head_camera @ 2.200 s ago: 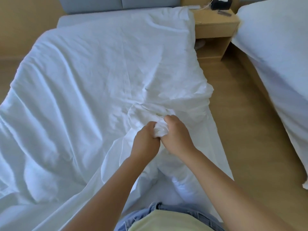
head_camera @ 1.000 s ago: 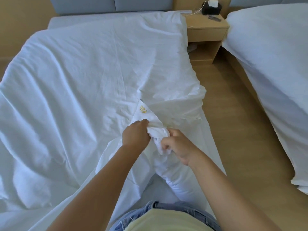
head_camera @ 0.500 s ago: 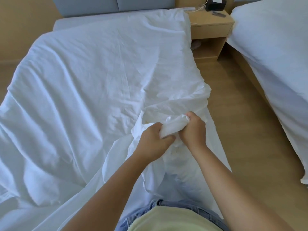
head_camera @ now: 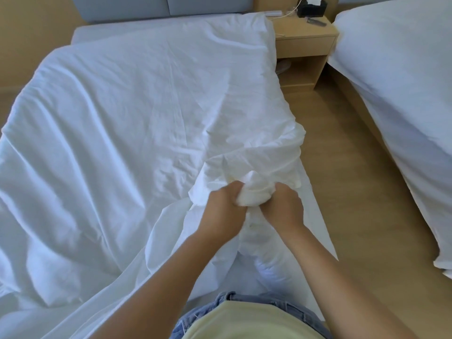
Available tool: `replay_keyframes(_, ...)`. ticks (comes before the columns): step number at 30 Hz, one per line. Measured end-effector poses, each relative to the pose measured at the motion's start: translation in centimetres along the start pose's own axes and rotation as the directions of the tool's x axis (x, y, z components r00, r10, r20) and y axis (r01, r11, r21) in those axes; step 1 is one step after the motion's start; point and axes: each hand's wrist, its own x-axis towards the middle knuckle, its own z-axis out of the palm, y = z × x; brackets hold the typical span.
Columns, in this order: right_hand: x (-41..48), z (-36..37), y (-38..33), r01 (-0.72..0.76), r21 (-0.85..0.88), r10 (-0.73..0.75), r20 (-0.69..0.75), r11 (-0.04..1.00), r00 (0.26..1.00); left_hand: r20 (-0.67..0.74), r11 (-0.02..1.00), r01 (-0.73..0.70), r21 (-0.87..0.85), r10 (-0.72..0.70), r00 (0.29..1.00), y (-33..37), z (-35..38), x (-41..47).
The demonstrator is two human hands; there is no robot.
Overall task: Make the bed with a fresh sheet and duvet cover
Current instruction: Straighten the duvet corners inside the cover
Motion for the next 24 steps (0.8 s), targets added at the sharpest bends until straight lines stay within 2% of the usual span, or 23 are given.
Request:
replay_keyframes(2,0.8,-0.3,-0.1,0.021,0.128,-0.009,-0.093,0.992,0.996,0.038,0.996,-0.004,-0.093,0.008,0.999,0.5,0.6,-0.7)
replay_keyframes(4,1.3,-0.8,-0.3,0.071,0.209,-0.033,-0.18,0.975,0.983,0.069,0.994,0.022,-0.106,-0.015,0.998,0.3,0.6,-0.6)
replay_keyframes(6,1.1,-1.2,-0.5,0.101,0.282,-0.041,-0.211,0.954,0.977,0.05,0.995,0.073,0.066,-0.077,0.996,-0.5,0.1,0.1)
replay_keyframes(7,0.6,-1.4,-0.7,0.077,0.371,-0.019,-0.159,0.925,0.987,0.0,0.974,0.101,0.205,-0.103,0.995,-1.0,-0.3,0.6)
replay_keyframes(8,-0.1,-1.6,-1.1,0.017,0.481,-0.003,-0.03,0.877,1.0,-0.056,0.932,0.126,0.34,-0.113,0.992,-1.5,-0.8,1.1)
replay_keyframes(9,-0.9,-1.5,-1.5,-0.067,0.587,-0.019,0.14,0.807,0.99,-0.102,0.885,0.146,0.442,-0.112,0.988,-2.0,-1.2,1.8)
replay_keyframes(10,-1.6,-1.4,-1.7,-0.16,0.654,-0.07,0.311,0.739,0.948,-0.127,0.837,0.154,0.525,-0.101,0.987,-2.4,-1.5,2.4)
replay_keyframes(12,-2.4,-1.4,-1.7,-0.289,0.682,-0.155,0.511,0.671,0.846,-0.123,0.758,0.146,0.635,-0.088,0.989,-3.0,-1.6,3.4)
replay_keyframes(14,-1.8,-1.7,-1.2,-0.31,0.627,-0.15,0.571,0.715,0.807,-0.144,0.772,0.149,0.618,-0.075,0.987,-3.1,-1.7,3.9)
replay_keyframes(15,-1.5,-1.8,-1.1,-0.266,0.568,-0.107,0.538,0.779,0.836,-0.161,0.804,0.143,0.577,-0.059,0.985,-3.0,-1.6,4.0)
replay_keyframes(16,-1.2,-1.8,-1.1,-0.187,0.485,-0.057,0.446,0.855,0.893,-0.159,0.839,0.114,0.533,-0.033,0.987,-2.8,-1.5,3.9)
replay_keyframes(18,-0.5,-1.5,-0.8,-0.029,0.239,-0.01,0.16,0.971,0.987,-0.138,0.924,0.048,0.379,0.005,0.99,-1.7,-0.9,2.9)
replay_keyframes(20,0.1,-1.0,-0.5,0.059,0.059,-0.059,-0.007,0.997,0.998,-0.109,0.994,0.021,0.107,-0.009,0.994,-0.3,-0.3,1.3)
replay_keyframes(22,0.7,-0.7,-0.4,0.091,0.024,-0.088,-0.092,0.996,0.992,-0.069,0.996,0.002,-0.084,-0.008,0.998,0.6,-0.1,0.3)
replay_keyframes(24,1.2,-1.0,-0.7,0.1,0.124,-0.08,-0.153,0.987,0.985,-0.012,0.976,-0.012,-0.216,0.01,1.0,0.8,-0.3,0.0)
